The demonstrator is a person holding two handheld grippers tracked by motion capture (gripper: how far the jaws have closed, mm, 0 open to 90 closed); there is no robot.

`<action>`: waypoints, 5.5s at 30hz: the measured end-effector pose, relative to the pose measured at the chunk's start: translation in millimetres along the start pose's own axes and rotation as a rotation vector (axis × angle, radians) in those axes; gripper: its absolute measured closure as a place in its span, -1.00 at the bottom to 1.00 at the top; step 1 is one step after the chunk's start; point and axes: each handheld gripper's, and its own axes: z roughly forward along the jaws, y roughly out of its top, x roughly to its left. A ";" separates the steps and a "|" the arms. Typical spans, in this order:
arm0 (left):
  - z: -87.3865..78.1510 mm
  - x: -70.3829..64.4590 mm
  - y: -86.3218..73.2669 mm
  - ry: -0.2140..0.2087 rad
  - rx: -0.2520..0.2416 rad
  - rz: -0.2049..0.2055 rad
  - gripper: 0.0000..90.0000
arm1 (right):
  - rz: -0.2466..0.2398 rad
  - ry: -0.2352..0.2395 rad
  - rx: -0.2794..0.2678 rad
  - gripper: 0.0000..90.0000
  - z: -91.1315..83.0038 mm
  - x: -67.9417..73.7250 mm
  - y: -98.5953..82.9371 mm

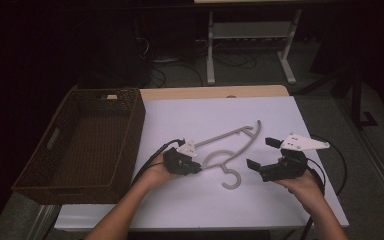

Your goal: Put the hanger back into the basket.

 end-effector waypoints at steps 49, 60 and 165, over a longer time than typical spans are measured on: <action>-89.1 4.1 21.9 0.056 -0.275 -0.125 0.84 | 0.010 -0.012 -0.023 -1.00 -4.3 -2.4 1.9; -102.9 -0.4 29.8 0.079 -0.279 -0.114 0.84 | 0.007 -0.015 -0.029 -1.00 -5.1 -2.6 2.8; -328.6 29.6 -162.6 0.390 -0.242 -0.468 0.84 | 0.020 -0.040 -0.020 -1.00 -2.8 -4.4 2.5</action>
